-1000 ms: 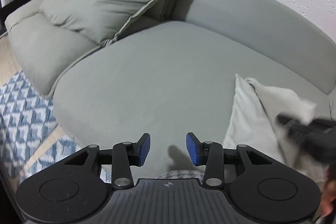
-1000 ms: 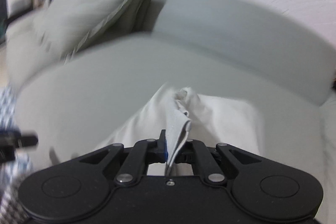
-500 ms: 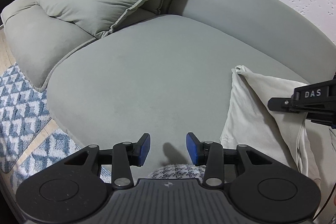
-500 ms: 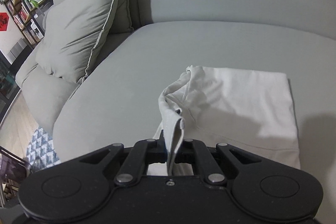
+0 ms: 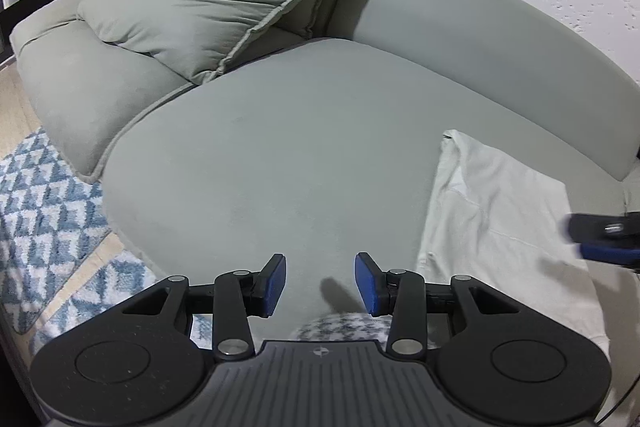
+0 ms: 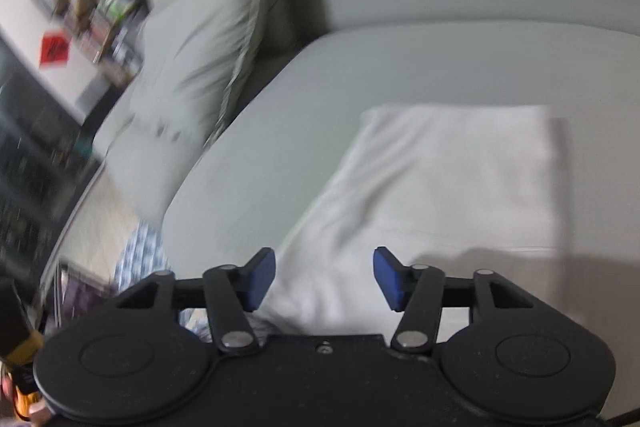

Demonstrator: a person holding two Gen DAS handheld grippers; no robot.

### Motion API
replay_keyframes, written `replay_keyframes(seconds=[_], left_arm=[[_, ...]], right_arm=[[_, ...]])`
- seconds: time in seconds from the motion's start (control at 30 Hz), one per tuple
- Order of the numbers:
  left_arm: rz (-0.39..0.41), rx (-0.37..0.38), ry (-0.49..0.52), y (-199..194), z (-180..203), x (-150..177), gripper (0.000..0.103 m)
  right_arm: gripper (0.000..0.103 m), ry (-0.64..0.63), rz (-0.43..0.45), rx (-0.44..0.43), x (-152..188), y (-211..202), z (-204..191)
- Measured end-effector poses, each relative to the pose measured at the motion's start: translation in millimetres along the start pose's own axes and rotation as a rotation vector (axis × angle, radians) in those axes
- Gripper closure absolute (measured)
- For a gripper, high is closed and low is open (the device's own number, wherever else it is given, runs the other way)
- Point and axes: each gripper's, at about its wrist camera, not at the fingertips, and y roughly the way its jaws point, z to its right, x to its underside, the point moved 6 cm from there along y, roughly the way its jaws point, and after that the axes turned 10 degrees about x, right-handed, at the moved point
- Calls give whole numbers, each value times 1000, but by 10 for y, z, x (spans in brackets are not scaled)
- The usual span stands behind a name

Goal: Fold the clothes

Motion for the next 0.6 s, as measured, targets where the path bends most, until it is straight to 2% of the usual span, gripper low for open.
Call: replay_keyframes(seconds=[0.1, 0.2, 0.27, 0.3, 0.33, 0.47, 0.57, 0.6], left_arm=[[14, 54, 43, 26, 187, -28, 69], [20, 114, 112, 83, 445, -70, 78], [16, 136, 175, 166, 638, -103, 79], [17, 137, 215, 219, 733, -128, 80], [20, 136, 258, 276, 827, -155, 80], [-19, 80, 364, 645, 1040, -229, 82], [-121, -23, 349, 954, 891, -163, 84], [-132, -37, 336, 999, 824, -129, 77]], right_arm=[[42, 94, 46, 44, -30, -195, 452], [43, 164, 70, 95, 36, -278, 863], [53, 168, 63, 139, 133, -245, 1015], [63, 155, 59, 147, 160, -207, 1021], [68, 141, 54, 154, 187, -168, 1023], [70, 13, 64, 142, 219, -3, 797], [70, -138, 70, 160, 272, 153, 558], [70, -182, 58, 179, 329, 193, 521]])
